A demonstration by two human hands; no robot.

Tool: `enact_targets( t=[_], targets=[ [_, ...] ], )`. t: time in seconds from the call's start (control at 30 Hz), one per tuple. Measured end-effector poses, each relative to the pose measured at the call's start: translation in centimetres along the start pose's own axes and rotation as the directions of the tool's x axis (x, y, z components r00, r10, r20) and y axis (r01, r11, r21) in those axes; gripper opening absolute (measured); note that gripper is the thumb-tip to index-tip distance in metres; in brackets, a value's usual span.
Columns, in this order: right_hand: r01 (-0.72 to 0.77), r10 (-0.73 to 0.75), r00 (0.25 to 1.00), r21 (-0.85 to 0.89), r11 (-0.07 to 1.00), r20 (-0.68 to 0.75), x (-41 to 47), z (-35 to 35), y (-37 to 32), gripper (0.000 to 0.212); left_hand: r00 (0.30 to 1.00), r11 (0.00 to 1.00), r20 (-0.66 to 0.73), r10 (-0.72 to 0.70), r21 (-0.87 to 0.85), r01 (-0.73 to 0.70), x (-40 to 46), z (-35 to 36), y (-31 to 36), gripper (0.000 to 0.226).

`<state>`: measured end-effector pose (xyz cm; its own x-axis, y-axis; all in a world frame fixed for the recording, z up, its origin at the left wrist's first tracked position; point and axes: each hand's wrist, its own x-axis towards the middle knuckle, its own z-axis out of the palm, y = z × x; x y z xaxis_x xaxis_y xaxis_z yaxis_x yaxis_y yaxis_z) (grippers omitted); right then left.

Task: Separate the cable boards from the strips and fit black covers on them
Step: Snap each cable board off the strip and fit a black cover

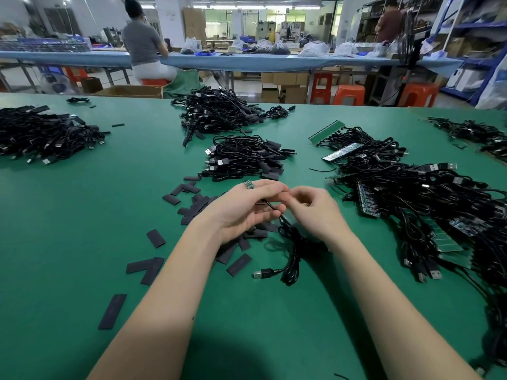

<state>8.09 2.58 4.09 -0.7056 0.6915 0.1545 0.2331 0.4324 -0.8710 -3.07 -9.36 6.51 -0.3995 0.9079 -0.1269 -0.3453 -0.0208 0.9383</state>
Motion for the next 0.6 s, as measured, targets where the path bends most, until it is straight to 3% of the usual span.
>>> enact_targets(
  t=[0.07,0.17,0.23,0.33,0.4,0.6],
  targets=[
    [0.106,-0.079,0.991,-0.257,0.961,0.111,-0.2,0.4,0.6,0.003,1.0,0.999,0.017,-0.013,-0.041,0.013,-0.2,-0.2,0.1,0.007],
    [0.134,-0.071,0.974,-0.294,0.946,0.215,-0.2,0.3,0.9,0.026,0.997,0.993,0.064,-0.031,-0.11,0.038,-0.6,-0.5,0.2,0.002],
    [0.136,-0.057,0.97,-0.336,0.932,0.234,0.1,0.1,1.1,0.033,0.996,0.983,0.088,-0.029,-0.176,0.044,-0.7,-0.7,0.2,0.006],
    [0.107,-0.007,0.976,-0.453,0.885,0.217,0.3,-0.1,1.2,0.021,0.994,0.972,0.108,-0.018,-0.231,0.043,-0.6,-0.6,0.0,0.012],
    [0.069,0.027,0.984,-0.521,0.851,0.175,0.4,-0.1,1.0,0.028,0.995,0.965,0.101,-0.015,-0.26,0.041,-0.3,-0.5,-0.3,0.015],
    [0.03,0.042,0.987,-0.437,0.899,0.152,0.0,0.2,1.0,0.02,0.999,0.981,0.023,0.034,-0.192,-0.029,0.5,-0.3,-1.0,0.013]
  ],
)
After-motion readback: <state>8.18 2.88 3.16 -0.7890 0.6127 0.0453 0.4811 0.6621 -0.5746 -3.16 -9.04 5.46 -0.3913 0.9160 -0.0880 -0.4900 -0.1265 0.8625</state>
